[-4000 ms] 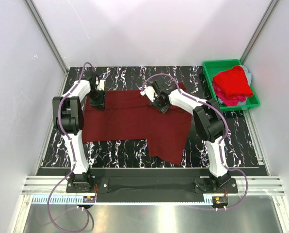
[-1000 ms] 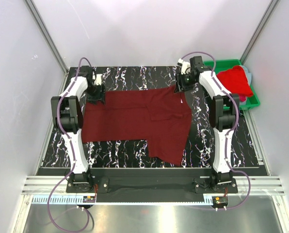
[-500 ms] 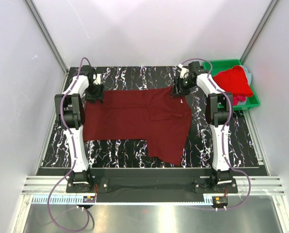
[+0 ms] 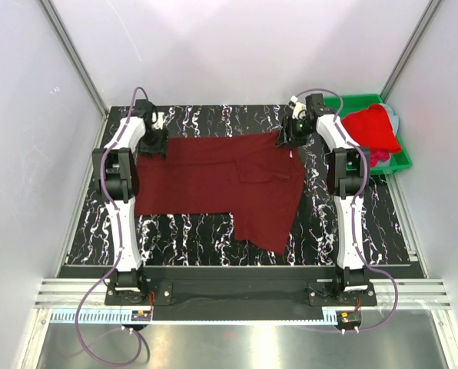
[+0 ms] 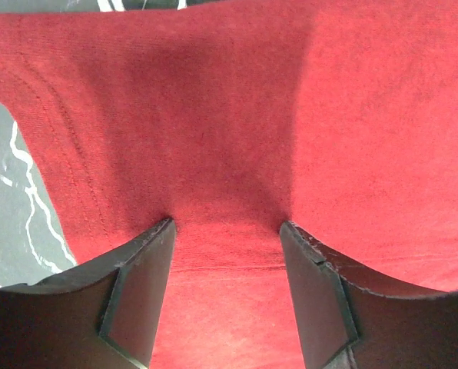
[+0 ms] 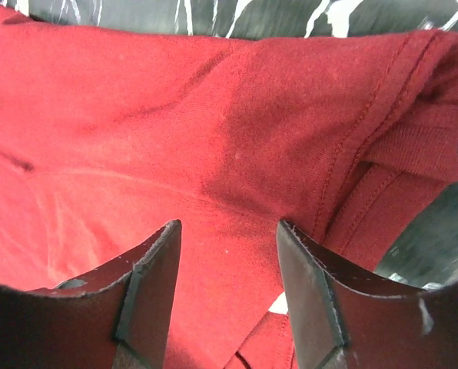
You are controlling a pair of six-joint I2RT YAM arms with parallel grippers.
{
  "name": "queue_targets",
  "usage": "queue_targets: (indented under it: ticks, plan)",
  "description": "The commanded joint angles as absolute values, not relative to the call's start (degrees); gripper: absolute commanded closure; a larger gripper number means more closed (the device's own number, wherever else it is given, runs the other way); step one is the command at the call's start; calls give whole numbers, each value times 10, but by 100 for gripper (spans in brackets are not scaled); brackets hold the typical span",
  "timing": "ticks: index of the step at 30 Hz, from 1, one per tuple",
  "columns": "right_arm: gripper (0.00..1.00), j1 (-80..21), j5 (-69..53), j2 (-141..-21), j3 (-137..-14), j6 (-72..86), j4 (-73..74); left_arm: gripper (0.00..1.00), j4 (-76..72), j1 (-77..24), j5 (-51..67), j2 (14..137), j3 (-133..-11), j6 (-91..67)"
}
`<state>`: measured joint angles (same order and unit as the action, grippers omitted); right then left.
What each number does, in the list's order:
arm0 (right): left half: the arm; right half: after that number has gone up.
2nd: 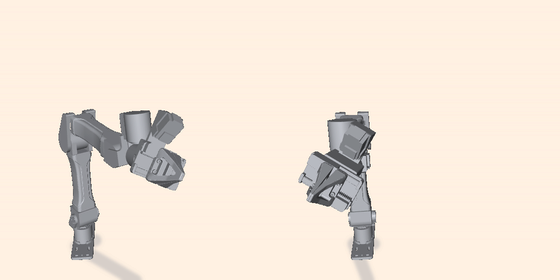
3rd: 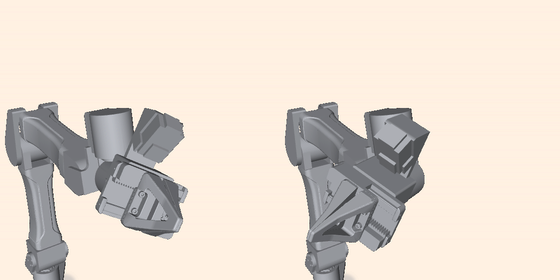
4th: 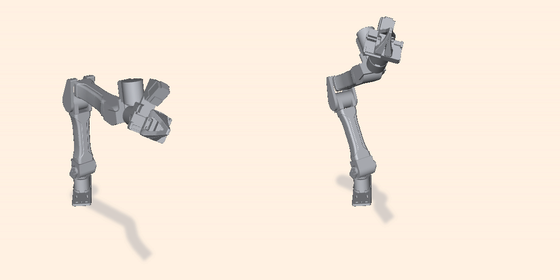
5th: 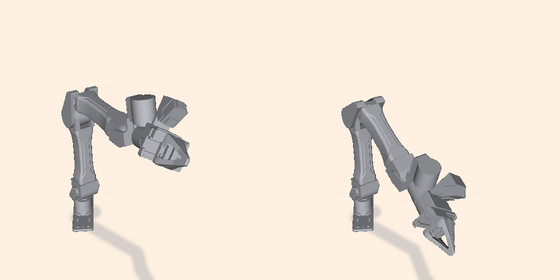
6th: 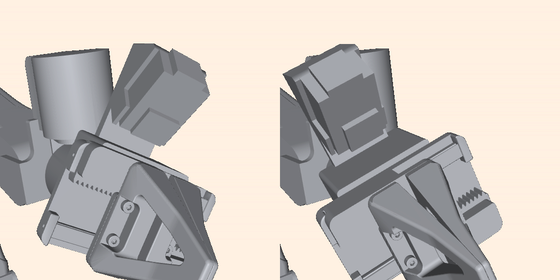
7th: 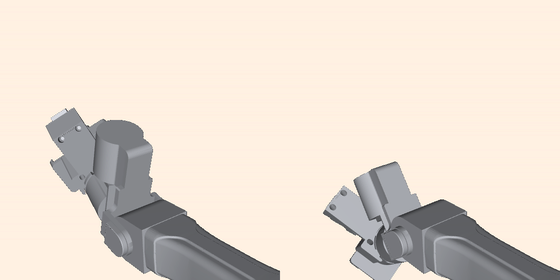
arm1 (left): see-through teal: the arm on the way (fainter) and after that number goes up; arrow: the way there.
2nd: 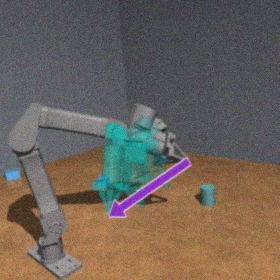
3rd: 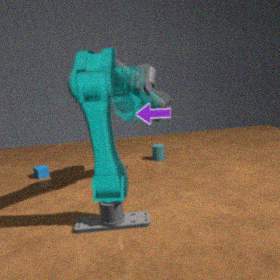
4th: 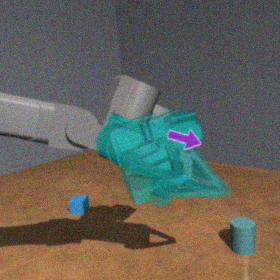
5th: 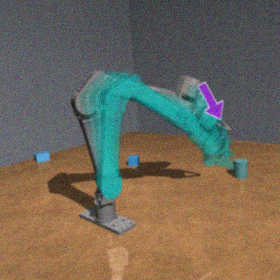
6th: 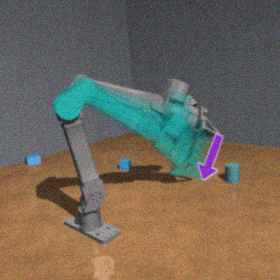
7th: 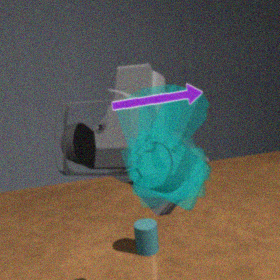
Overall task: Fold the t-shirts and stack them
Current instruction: Fold the tshirt
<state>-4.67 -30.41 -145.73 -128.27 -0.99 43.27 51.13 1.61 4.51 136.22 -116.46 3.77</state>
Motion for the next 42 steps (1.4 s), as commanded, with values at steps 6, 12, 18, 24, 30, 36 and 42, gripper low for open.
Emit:
queue_targets:
  ticks: [6,12,18,24,30,36,42]
  plan:
    - [37,-34,-254,-1493,-1363,-11,437,33,494,-11,38,1405,-1201,31]
    - [36,-33,-257,-1489,-1360,-14,432,30,490,-18,26,1406,-1208,32]
    - [34,-45,-250,-1428,-1361,-59,428,19,497,-17,15,1340,-1197,37]
    - [29,-68,-247,-1270,-1291,-118,431,11,496,-13,62,1171,-1136,25]
    - [29,-110,-257,-1062,-1074,-255,412,14,521,-14,75,1013,-1007,74]
    - [35,-186,-251,-887,-839,-404,505,23,537,-1,67,887,-823,77]
    - [39,-241,-237,-751,-637,-443,532,30,488,32,56,817,-691,25]
